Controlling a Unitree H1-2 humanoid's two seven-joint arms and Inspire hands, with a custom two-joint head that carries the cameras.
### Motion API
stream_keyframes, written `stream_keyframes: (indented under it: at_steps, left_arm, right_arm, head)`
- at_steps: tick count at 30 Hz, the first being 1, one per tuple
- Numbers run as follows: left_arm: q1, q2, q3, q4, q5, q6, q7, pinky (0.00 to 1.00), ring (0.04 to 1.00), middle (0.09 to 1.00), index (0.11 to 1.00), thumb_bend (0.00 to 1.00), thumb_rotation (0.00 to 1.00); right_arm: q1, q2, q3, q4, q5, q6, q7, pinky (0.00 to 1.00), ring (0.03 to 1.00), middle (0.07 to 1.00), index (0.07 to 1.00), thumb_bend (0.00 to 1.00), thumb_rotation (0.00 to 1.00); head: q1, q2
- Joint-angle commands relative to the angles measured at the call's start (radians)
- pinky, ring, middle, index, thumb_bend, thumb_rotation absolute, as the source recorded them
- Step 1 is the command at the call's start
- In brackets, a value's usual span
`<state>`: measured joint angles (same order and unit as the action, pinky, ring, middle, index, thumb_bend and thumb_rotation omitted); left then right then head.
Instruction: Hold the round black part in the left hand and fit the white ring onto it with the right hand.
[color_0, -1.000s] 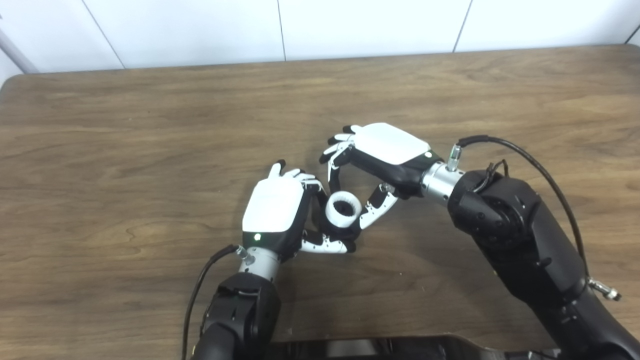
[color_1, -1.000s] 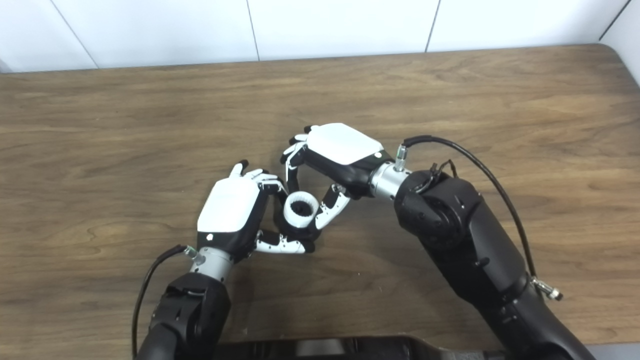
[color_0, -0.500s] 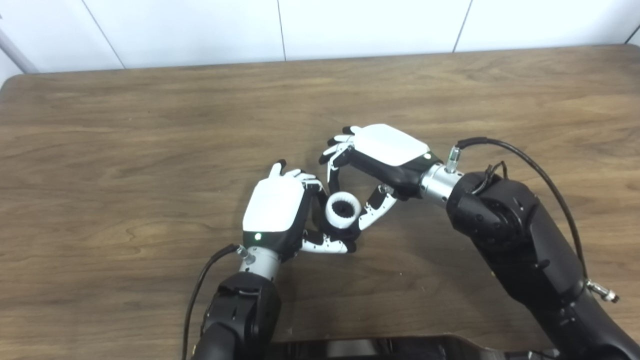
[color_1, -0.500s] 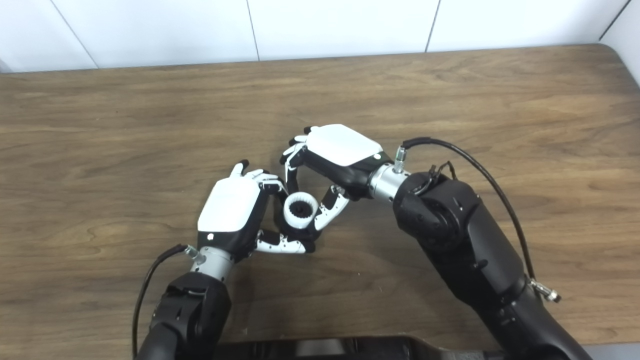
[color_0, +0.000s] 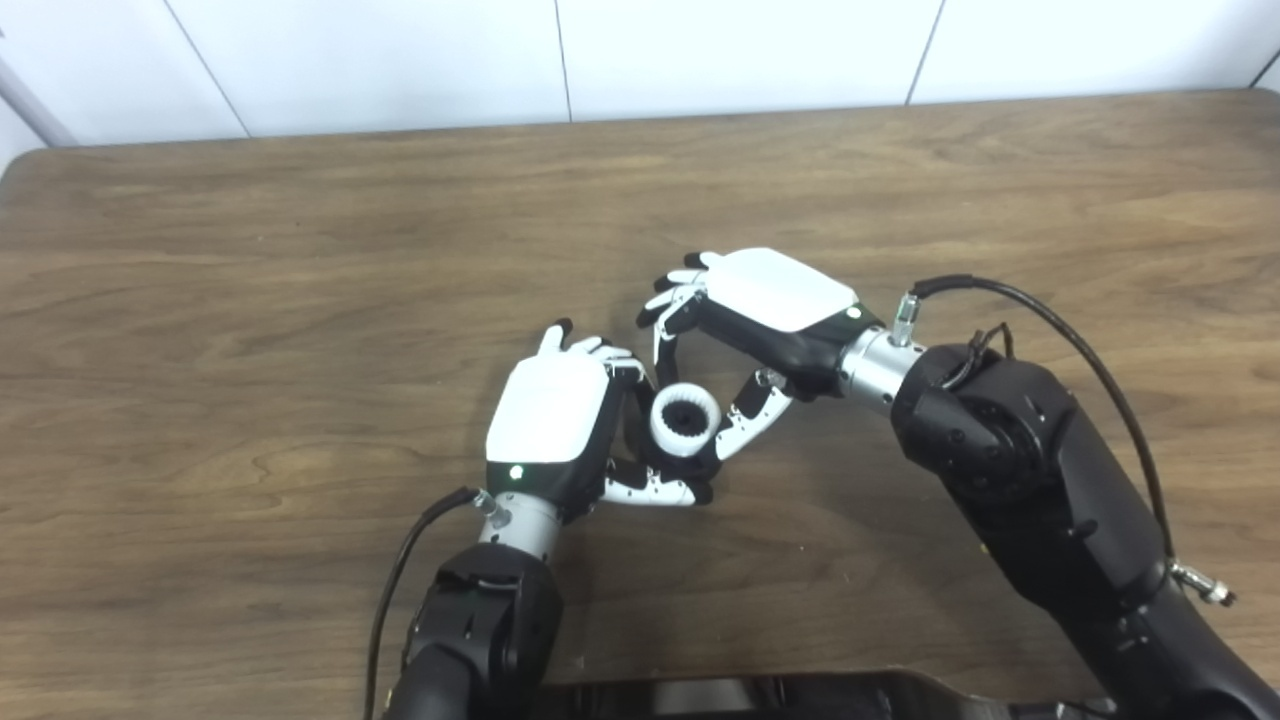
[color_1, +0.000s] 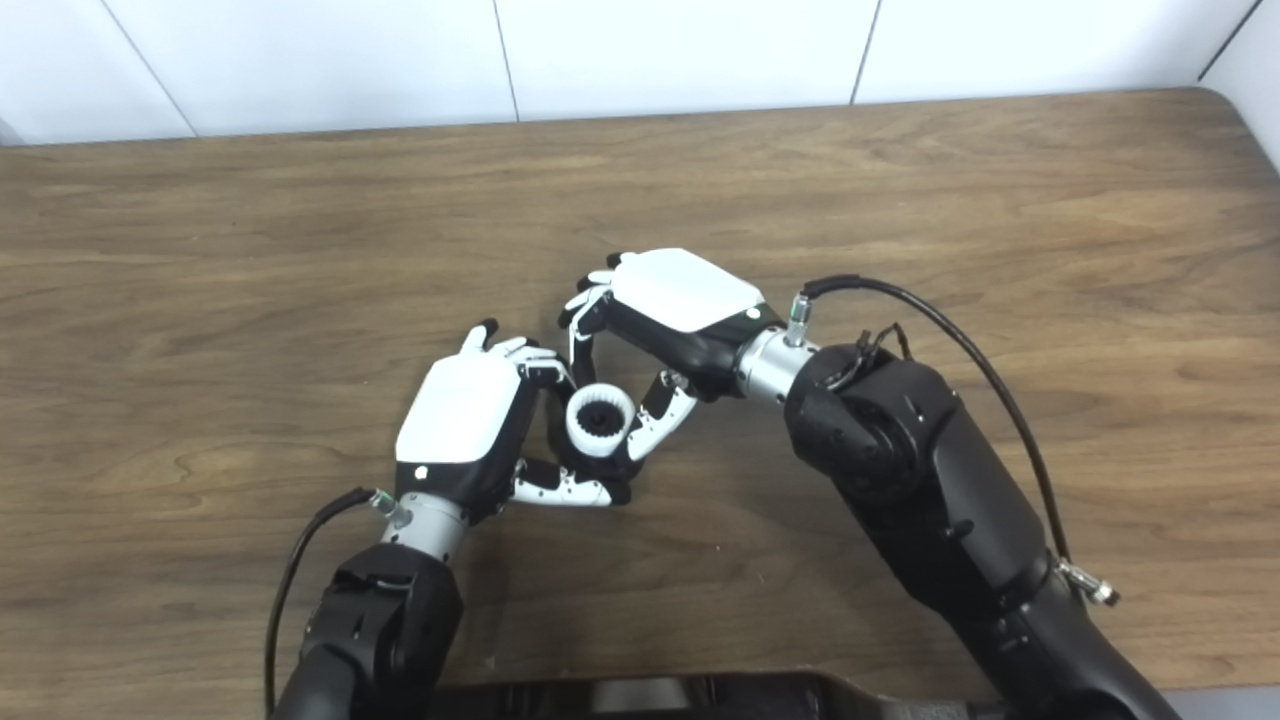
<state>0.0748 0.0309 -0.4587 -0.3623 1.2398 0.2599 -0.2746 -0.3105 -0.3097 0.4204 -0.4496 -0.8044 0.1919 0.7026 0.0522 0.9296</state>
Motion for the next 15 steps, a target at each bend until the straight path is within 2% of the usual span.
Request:
stream_keyframes:
  at_steps: [1,15]
  left_arm:
    - [-0.006,-0.01,-0.012,0.003,-0.009,-0.009,-0.02,1.0,0.861,0.754,0.481,0.52,0.06]
    - [-0.006,-0.006,-0.014,0.006,-0.001,-0.012,-0.018,1.0,0.861,0.755,0.482,0.52,0.06]
  right_arm:
    - [-0.026,0.0,-0.015,-0.013,0.001,-0.021,-0.028,1.0,0.919,0.823,0.486,0.52,0.14]
    - [-0.031,-0.007,-0.013,-0.019,0.006,-0.013,-0.003,1.0,0.933,0.852,0.494,0.52,0.16]
  head:
    - [0.0,0.001]
    - [-0.003,0.002]
